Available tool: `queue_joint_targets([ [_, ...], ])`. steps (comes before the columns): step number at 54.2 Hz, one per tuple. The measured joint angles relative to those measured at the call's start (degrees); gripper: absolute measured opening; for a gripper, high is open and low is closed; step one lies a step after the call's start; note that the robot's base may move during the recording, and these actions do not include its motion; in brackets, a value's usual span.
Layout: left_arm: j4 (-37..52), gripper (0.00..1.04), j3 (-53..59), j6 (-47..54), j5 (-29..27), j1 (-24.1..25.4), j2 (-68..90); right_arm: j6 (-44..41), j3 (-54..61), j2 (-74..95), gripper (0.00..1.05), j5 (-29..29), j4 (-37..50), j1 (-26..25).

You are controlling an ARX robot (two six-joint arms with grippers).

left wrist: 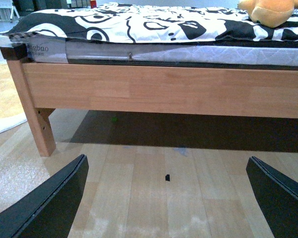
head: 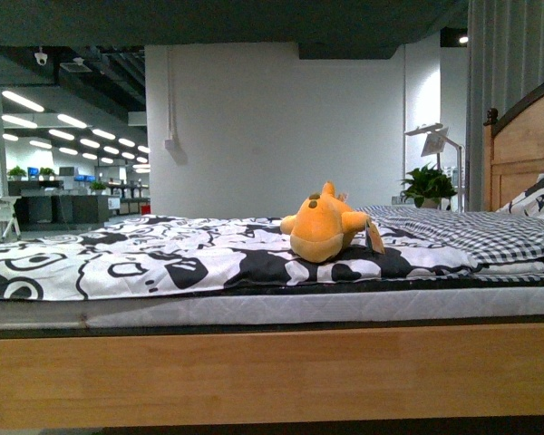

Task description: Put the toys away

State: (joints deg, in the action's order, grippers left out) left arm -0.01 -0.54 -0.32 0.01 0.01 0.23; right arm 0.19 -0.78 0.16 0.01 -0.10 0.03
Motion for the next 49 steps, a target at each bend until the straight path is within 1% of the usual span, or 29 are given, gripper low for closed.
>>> queue_joint_targets([
  [49,0.00,0.99,0.00,0.02,-0.04,0.00,-0.02,0.00,0.00,-0.02,1.04,-0.02,0.00,0.00],
])
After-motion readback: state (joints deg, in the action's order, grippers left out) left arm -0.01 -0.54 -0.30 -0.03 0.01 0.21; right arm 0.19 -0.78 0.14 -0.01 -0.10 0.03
